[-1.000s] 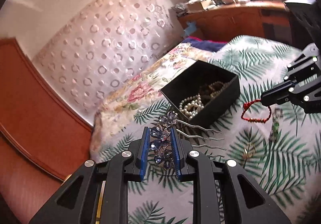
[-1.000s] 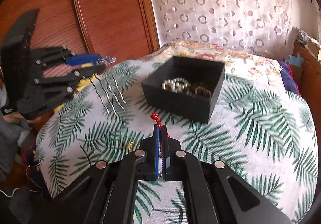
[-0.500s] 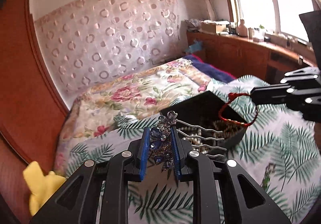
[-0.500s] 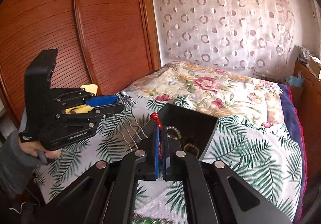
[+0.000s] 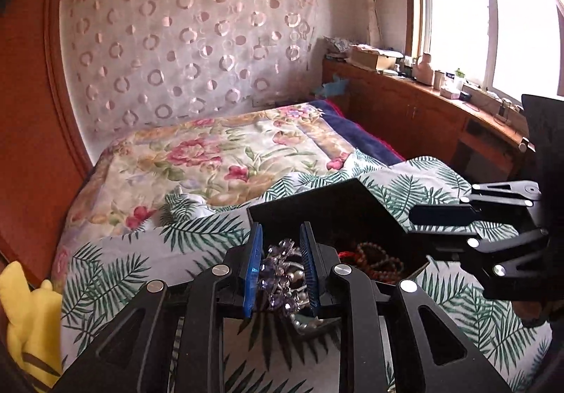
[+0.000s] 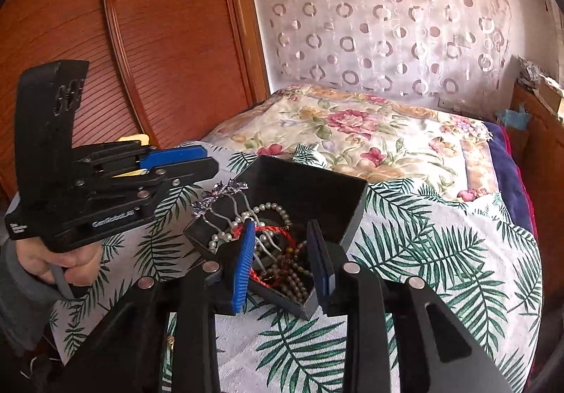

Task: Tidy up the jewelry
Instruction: 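Drop the hair comb and red bracelet into the black box with both tools, then grasp the gold ring with the left tool while the right grasps the green bracelet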

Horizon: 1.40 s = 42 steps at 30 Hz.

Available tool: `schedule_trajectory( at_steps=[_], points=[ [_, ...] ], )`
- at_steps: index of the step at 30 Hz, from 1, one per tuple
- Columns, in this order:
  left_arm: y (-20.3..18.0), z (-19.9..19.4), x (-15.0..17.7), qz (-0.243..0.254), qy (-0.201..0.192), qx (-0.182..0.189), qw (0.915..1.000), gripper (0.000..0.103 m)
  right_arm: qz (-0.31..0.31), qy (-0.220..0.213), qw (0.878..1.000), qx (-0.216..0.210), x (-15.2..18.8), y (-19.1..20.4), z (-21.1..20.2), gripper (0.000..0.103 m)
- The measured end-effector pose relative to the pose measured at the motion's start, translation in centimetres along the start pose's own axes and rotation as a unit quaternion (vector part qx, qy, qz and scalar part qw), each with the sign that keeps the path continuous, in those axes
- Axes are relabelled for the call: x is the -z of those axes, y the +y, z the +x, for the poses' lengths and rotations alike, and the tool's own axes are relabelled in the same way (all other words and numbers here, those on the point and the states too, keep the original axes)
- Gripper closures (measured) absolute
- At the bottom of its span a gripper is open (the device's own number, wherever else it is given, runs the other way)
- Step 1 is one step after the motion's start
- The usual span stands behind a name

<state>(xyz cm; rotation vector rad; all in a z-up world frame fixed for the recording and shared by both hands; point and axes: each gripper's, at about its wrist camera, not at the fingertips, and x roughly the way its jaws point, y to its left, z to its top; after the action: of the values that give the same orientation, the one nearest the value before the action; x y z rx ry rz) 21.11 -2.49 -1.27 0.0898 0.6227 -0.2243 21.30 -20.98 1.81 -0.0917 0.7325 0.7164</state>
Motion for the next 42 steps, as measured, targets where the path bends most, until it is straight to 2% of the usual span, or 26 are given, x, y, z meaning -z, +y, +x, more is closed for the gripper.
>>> schedule_trajectory(
  at_steps=[1,2,4,6,8,9,14,20,23,25,29,30,35,36,42],
  points=[
    [-0.1,0.0,-0.1,-0.002,0.001,0.002,1.0000,0.077,0.002,-0.003,1.000,0.001,0.2,0.0,-0.4,0.070],
    [-0.1,-0.1,-0.1,-0.004,0.000,0.002,1.0000,0.067,0.004,-0.006,1.000,0.001,0.4,0.0,-0.9,0.070],
    [-0.1,-0.8,0.1,-0.009,-0.005,0.006,0.9999,0.060,0.008,-0.009,1.000,0.002,1.1,0.2,-1.8,0.070],
    [0.0,-1.7,0.6,-0.010,-0.005,0.007,0.9999,0.057,0.004,-0.007,1.000,0.004,2.1,0.6,-2.7,0.070],
    [0.0,-2.7,1.3,-0.013,-0.005,0.010,0.9998,0.043,0.004,0.004,1.000,0.001,3.6,1.0,-3.3,0.070],
    [-0.1,-3.4,1.9,-0.014,-0.006,0.016,0.9998,0.042,0.005,0.010,1.000,-0.002,4.1,1.1,-3.4,0.070],
    [-0.8,-4.7,5.9,-0.014,0.024,0.030,0.9991,0.042,-0.009,0.066,0.998,0.002,8.7,2.3,-3.2,0.070],
    [-1.8,-3.8,10.2,-0.015,0.075,0.049,0.9958,0.043,-0.027,0.099,0.994,0.031,11.2,3.0,-2.5,0.070],
    [-2.3,-3.3,11.2,-0.010,0.092,0.055,0.9942,0.053,-0.026,0.106,0.993,0.037,11.6,2.9,-2.4,0.070],
    [-2.6,-3.3,11.6,-0.010,0.097,0.062,0.9933,0.054,-0.027,0.110,0.993,0.034,11.9,3.1,-2.3,0.075],
    [-3.2,-3.1,11.9,-0.002,0.107,0.070,0.9919,0.059,-0.041,0.113,0.992,0.034,11.9,3.6,-2.1,0.076],
    [-3.4,-3.0,12.0,0.001,0.109,0.072,0.9914,0.059,-0.048,0.113,0.992,0.039,11.9,3.7,-2.0,0.085],
    [-4.5,-2.8,11.9,0.011,0.115,0.084,0.9898,0.060,-0.070,0.114,0.990,0.049,12.0,4.0,-2.2,0.089],
    [-4.7,-2.7,11.9,0.013,0.116,0.086,0.9894,0.060,-0.070,0.110,0.990,0.051,11.9,4.0,-2.4,0.095],
    [-6.0,-2.5,11.9,0.033,0.121,0.093,0.9878,0.061,-0.065,0.089,0.992,0.059,10.9,3.1,-3.5,0.095]
  ],
)
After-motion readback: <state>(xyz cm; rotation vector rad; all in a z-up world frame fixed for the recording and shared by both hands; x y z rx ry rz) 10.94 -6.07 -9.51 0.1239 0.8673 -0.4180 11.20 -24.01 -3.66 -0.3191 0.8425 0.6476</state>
